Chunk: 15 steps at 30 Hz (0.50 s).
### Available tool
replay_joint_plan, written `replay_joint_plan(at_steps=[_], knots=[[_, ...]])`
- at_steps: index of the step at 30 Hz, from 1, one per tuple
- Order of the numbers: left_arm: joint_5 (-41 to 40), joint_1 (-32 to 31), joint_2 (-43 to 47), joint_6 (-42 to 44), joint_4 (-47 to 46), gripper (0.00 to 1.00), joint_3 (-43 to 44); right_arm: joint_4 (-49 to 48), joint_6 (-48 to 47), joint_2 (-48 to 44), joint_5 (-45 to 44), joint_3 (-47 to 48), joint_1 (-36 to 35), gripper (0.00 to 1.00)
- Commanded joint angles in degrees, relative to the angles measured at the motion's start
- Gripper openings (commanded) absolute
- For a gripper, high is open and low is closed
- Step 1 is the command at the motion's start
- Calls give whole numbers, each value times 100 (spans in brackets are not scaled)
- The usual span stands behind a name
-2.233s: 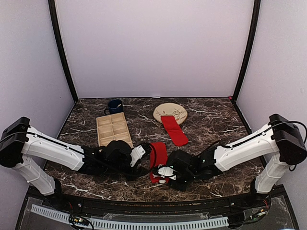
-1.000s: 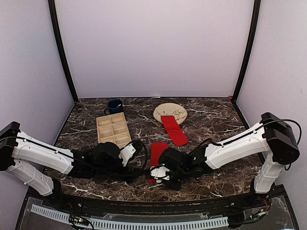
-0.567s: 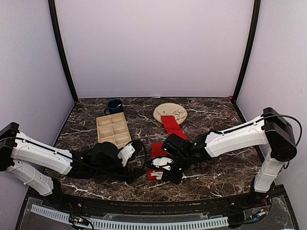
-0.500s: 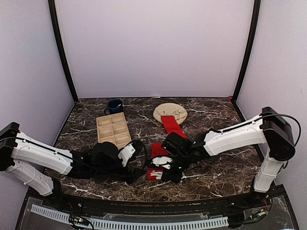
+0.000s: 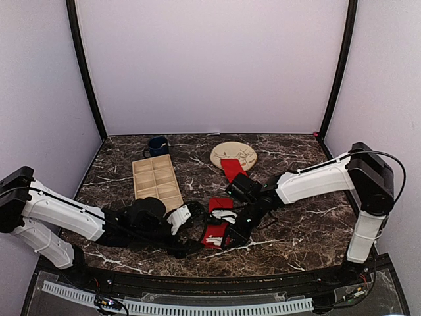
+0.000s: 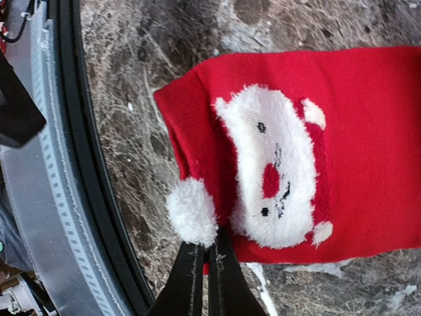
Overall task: Roll the socks
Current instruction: Roll the sock at the center of the board.
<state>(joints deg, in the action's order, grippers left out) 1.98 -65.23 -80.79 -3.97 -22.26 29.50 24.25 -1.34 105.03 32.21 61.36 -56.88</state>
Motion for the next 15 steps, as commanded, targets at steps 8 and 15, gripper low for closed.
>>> replay_joint_plan(at_steps=[8,15], knots=[[536,-147,-327,722,98,77,312,109,160,201,591,266,124,0],[448,-315,-663,1021,173,71,524,154,154,215,600,297,147,0]])
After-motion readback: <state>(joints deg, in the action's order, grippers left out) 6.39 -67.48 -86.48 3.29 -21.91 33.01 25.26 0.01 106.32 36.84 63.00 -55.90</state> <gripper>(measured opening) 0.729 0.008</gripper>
